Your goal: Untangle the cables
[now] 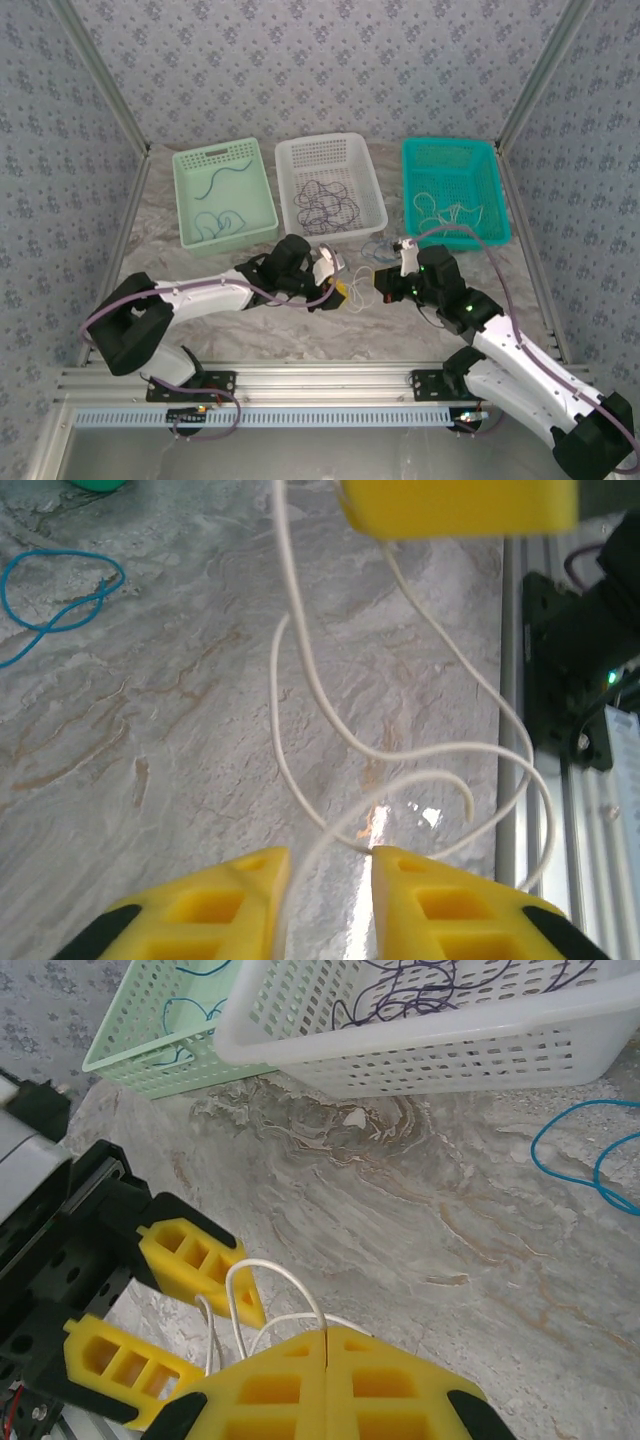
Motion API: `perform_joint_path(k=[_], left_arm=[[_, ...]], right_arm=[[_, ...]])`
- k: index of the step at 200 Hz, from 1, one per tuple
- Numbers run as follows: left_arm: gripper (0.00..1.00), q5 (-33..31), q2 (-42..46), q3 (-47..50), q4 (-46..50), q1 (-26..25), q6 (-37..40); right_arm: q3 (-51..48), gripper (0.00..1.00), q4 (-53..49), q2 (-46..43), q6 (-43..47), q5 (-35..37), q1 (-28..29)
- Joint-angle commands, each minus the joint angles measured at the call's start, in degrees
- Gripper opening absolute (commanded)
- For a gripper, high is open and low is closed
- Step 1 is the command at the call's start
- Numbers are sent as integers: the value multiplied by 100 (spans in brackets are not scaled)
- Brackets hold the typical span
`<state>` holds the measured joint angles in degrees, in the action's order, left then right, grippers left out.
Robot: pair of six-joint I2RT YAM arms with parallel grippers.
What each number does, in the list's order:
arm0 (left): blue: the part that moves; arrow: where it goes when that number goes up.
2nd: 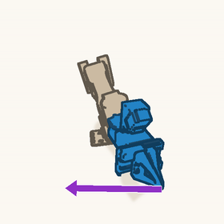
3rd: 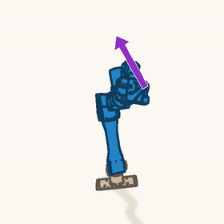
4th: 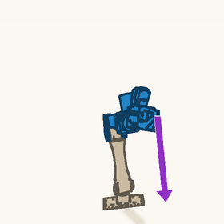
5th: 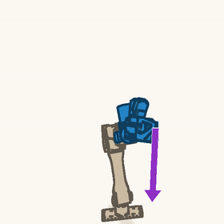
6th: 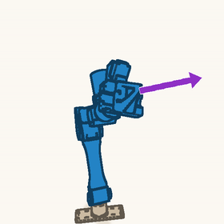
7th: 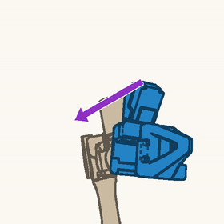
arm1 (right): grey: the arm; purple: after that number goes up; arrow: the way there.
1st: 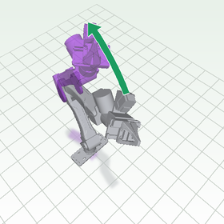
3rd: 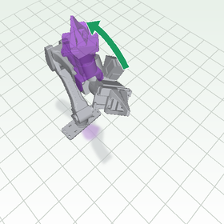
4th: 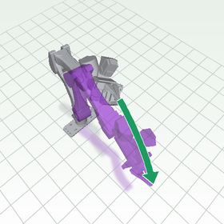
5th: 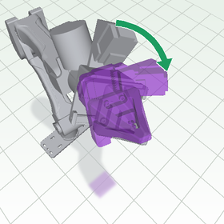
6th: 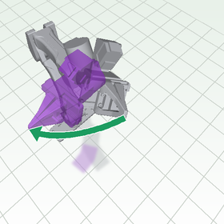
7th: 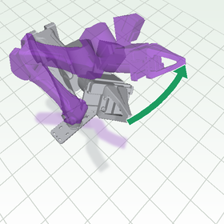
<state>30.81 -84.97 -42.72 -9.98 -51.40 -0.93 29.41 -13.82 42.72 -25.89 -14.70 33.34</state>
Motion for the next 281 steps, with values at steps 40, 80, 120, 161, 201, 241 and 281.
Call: perform_joint_path(k=[40,80,120,161,201,241,281], left_arm=[[7,-390,340,-47,-305,-81,-25],[0,-870,680,277,-576,-90,-223],[0,-1132,858,474,-995,-98,-459],[0,-1420,911,431,-1139,-93,-623],[0,-2105,1118,422,-1275,-92,-893],[0,-2825,1450,418,-1604,-90,-1064],[0,-3084,1664,183,-1987,-81,-1015]], right_arm=[[-177,0,-69,-123,-48,24,-64],[-216,0,-258,-124,-65,243,-150],[-273,0,-319,-107,-149,362,-175],[-284,0,-480,-23,-169,532,-179],[-350,0,-499,89,-171,487,-153],[-348,0,-419,348,-109,511,-1],[-329,0,-220,641,-112,554,237]])
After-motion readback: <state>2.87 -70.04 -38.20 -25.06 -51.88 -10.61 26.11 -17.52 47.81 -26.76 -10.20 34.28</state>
